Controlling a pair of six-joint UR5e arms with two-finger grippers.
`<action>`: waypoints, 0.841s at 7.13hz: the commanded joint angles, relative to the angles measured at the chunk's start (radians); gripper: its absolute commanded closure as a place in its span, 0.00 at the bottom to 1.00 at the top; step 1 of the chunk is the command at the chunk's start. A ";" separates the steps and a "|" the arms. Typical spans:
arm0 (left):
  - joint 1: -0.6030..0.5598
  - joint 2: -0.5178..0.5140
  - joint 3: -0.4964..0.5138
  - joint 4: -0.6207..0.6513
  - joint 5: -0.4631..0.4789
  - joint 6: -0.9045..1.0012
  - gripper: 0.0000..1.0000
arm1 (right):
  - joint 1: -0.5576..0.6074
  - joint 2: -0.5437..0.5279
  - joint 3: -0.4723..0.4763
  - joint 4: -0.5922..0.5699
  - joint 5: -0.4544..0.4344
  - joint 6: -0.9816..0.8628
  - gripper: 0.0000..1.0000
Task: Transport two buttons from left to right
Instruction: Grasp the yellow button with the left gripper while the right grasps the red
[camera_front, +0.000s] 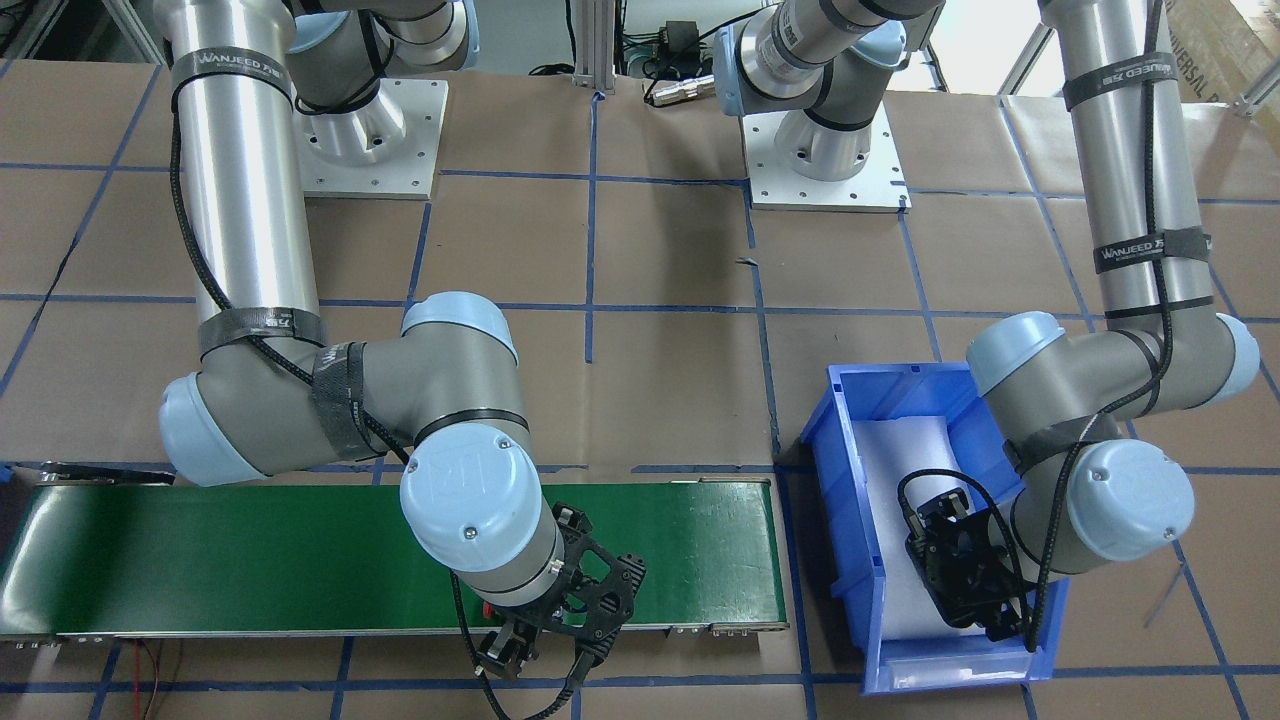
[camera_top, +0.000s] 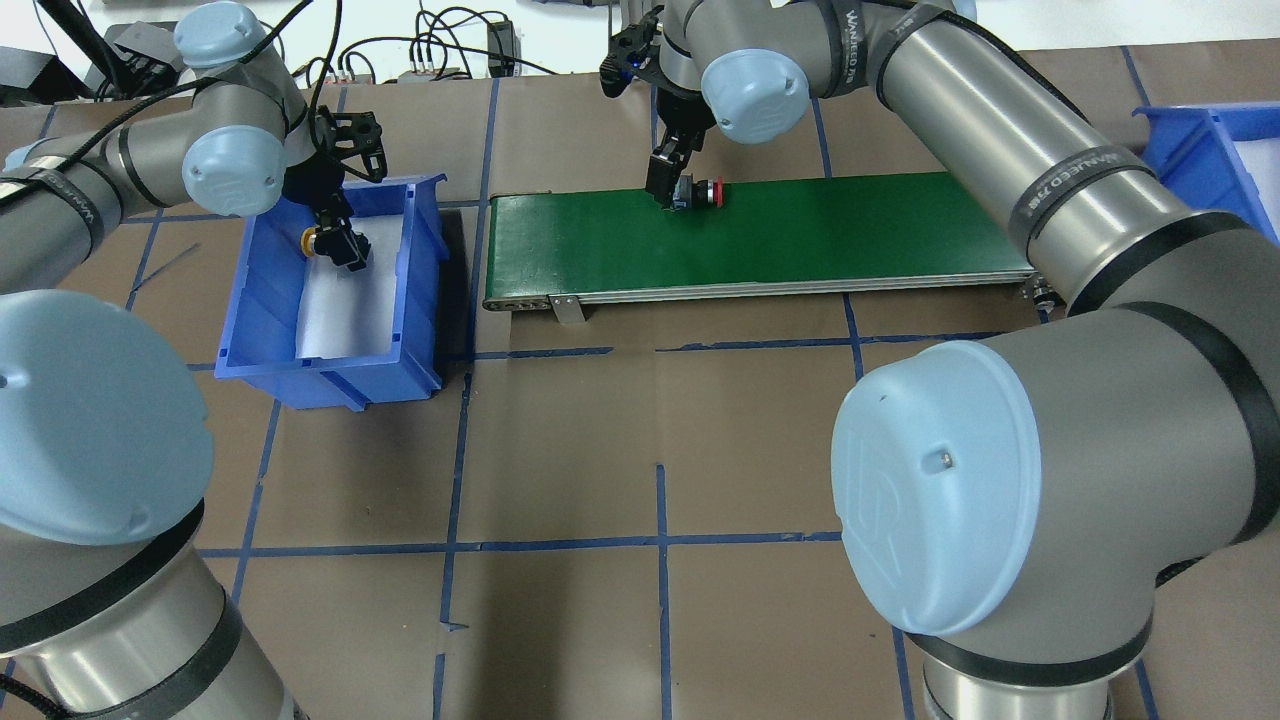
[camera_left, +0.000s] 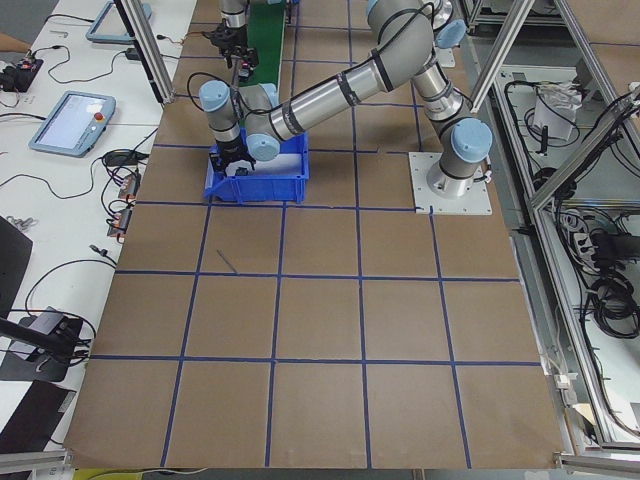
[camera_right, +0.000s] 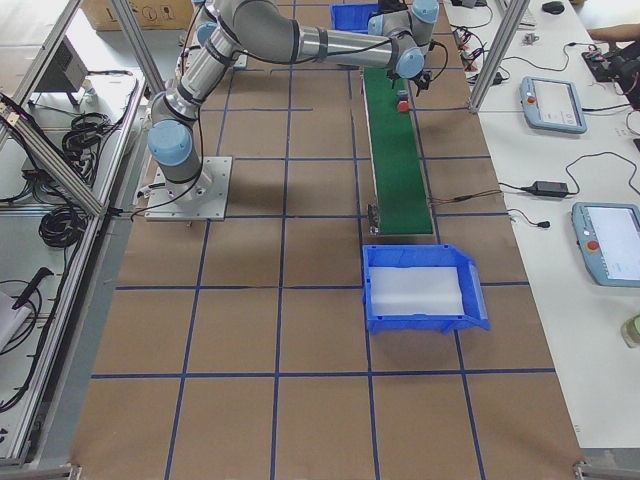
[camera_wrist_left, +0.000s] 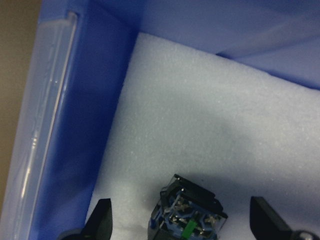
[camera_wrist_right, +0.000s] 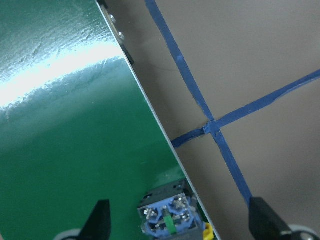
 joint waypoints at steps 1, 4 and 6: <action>-0.001 0.013 0.002 0.004 0.003 -0.002 0.88 | 0.000 0.007 -0.002 0.000 0.000 -0.028 0.16; -0.006 0.036 0.019 0.003 0.017 -0.002 0.90 | -0.013 0.006 0.010 0.003 0.000 -0.094 0.35; -0.009 0.080 0.022 -0.025 0.017 -0.002 0.90 | -0.026 0.006 0.016 0.008 -0.001 -0.126 0.47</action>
